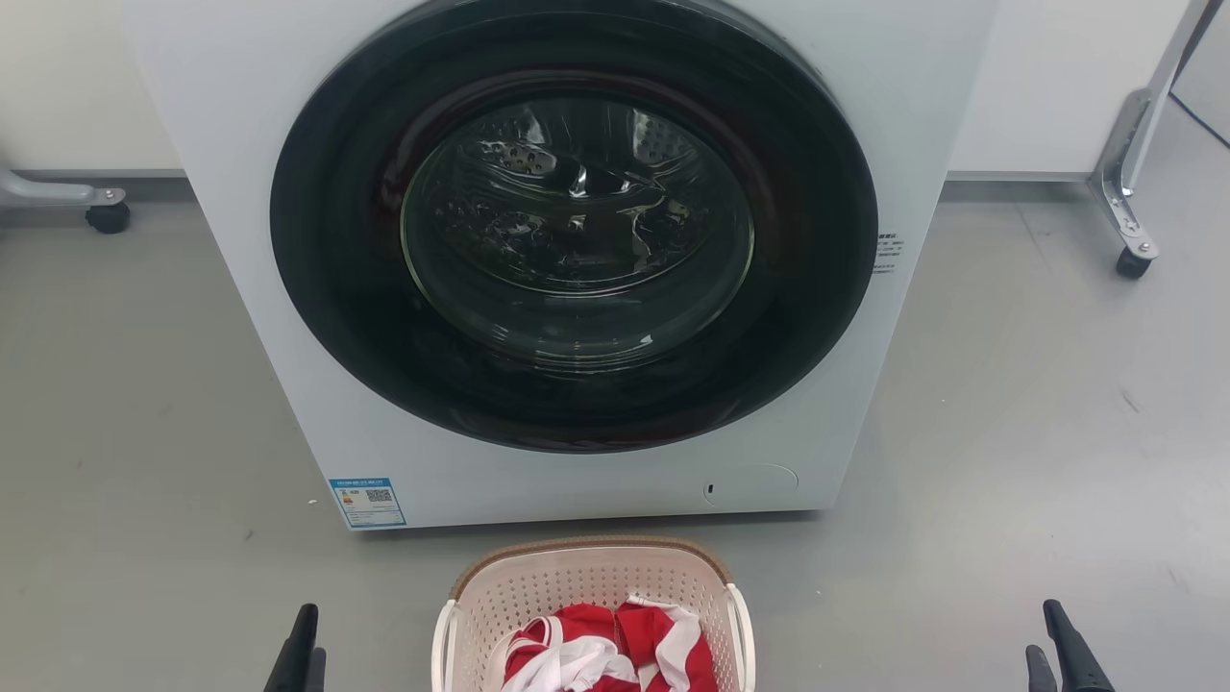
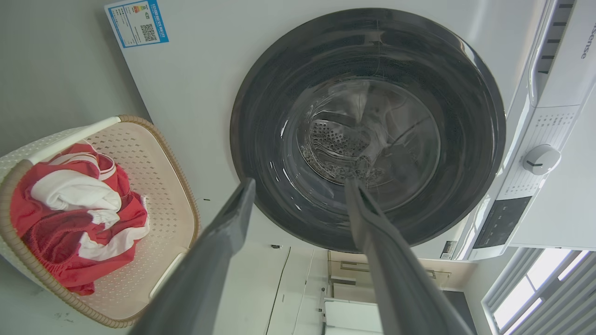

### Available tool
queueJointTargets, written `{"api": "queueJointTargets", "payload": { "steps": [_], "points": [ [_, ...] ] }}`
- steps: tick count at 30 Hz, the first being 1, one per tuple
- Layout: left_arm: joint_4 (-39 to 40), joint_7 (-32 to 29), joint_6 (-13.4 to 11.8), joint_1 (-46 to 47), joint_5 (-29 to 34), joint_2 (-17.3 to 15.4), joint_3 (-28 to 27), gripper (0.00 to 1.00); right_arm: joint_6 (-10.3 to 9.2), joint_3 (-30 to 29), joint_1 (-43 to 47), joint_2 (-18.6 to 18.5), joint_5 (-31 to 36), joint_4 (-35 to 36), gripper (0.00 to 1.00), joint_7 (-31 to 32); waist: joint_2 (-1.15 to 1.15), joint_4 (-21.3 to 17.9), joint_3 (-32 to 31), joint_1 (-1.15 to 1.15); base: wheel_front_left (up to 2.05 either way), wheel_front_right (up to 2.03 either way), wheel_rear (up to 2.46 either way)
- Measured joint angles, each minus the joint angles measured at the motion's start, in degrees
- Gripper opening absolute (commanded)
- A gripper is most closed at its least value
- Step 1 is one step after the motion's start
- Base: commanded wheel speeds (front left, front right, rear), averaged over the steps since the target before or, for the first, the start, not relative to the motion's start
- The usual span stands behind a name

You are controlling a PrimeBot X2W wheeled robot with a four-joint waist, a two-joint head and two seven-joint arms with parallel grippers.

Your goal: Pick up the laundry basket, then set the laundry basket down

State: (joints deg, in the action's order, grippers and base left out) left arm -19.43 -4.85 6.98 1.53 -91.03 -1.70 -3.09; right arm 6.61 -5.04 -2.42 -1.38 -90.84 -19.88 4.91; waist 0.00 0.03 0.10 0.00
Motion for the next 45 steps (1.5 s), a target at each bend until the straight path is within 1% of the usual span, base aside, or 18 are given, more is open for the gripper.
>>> {"api": "queueJointTargets", "payload": {
  "steps": [4,9,17,24,25,27,35,40,45],
  "points": [
    [0.30,0.60,-0.44,-0.01,1.71,-0.01,0.52,1.00,-0.14,0.68,0.00,0.00,1.16,0.00,1.00,-0.90,0.00,0.01,-0.02,0.00,0.00,0.00,0.00],
    [1.01,1.74,-0.98,-0.02,3.96,-0.02,1.36,1.00,-1.13,1.68,0.02,-0.02,3.69,0.09,1.00,-1.85,0.00,0.00,-0.08,0.00,0.00,0.00,0.00],
    [2.02,3.48,-2.27,-0.09,11.32,-0.13,3.10,1.00,-2.93,3.76,0.05,-0.07,9.24,0.77,1.00,-3.54,0.00,-0.04,-0.18,0.00,0.00,0.00,0.00],
    [3.10,4.97,-3.54,-0.54,18.89,-0.70,5.69,1.00,-3.72,6.12,0.10,-0.13,16.29,1.13,1.00,-5.04,0.00,-0.03,-0.20,0.00,0.00,0.00,0.00],
    [3.22,5.04,-3.64,-0.54,20.17,-0.78,6.01,1.00,-4.13,6.53,0.10,-0.21,17.30,1.21,1.00,-5.10,0.00,-0.03,-0.20,0.00,0.00,0.00,0.00],
    [3.45,5.53,-4.04,-0.55,22.04,-0.98,6.64,1.00,-4.20,7.39,0.12,-0.44,19.62,1.27,1.00,-5.61,0.00,-0.02,-0.19,0.00,0.00,0.00,0.00],
    [4.33,7.15,-5.48,-0.76,31.01,-2.00,9.24,1.00,-5.66,9.98,0.40,-0.96,27.48,2.10,1.00,-7.32,0.00,0.01,-0.16,0.00,0.00,0.00,0.00],
    [4.80,8.37,-6.03,-0.88,35.67,-2.36,10.53,1.00,-6.20,11.26,0.73,-1.07,32.10,2.21,1.00,-8.32,0.00,0.04,-0.14,0.00,0.00,0.00,0.00],
    [5.12,9.33,-6.83,-1.18,40.41,-2.63,11.55,1.00,-7.15,12.40,0.87,-1.14,36.69,2.31,1.00,-9.37,0.00,0.08,-0.13,0.00,0.00,0.00,0.00]
  ]
}}
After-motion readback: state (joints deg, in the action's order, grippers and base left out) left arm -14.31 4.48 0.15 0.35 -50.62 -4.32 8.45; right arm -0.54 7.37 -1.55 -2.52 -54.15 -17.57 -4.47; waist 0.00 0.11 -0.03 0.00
